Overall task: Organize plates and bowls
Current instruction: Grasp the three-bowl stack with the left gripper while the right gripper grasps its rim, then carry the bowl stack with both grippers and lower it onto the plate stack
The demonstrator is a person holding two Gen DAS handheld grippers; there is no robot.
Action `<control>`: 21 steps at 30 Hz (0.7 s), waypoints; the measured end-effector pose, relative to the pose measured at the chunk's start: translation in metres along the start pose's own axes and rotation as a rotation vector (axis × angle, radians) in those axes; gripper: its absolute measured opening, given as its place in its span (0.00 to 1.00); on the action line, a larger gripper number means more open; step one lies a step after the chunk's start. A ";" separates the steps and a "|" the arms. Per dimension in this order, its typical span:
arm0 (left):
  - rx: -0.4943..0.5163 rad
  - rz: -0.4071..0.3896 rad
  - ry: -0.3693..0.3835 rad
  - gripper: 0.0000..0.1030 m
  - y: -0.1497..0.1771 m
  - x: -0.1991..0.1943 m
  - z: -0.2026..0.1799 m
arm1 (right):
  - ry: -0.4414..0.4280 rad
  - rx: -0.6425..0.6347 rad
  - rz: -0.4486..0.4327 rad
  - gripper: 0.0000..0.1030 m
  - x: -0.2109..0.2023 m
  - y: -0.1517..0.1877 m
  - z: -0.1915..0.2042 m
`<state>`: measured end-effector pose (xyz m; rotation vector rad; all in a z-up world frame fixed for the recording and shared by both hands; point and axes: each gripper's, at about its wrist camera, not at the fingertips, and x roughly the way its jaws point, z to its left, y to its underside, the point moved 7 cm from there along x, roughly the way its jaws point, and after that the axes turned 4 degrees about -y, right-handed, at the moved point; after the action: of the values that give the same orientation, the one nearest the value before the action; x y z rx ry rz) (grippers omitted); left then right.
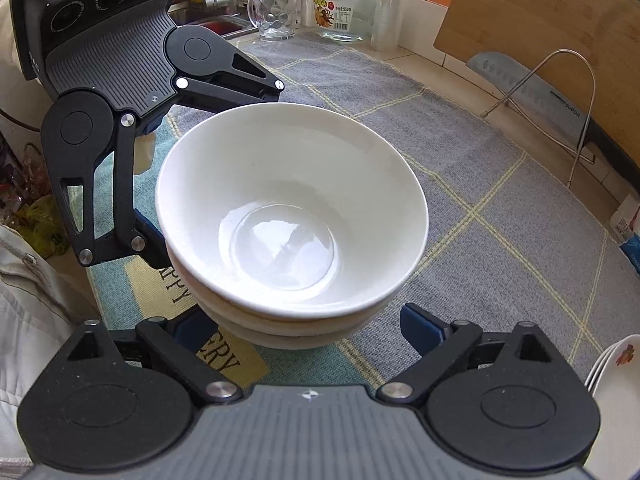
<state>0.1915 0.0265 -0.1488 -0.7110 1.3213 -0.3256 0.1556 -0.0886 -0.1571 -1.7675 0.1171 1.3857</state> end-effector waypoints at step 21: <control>0.077 0.027 0.072 0.79 -0.004 0.006 -0.002 | -0.063 -0.045 0.012 0.85 0.000 -0.007 0.002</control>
<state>0.1917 0.0192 -0.1508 -0.6208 1.3780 -0.3814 0.1580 -0.0830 -0.1535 -1.7604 0.0636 1.4618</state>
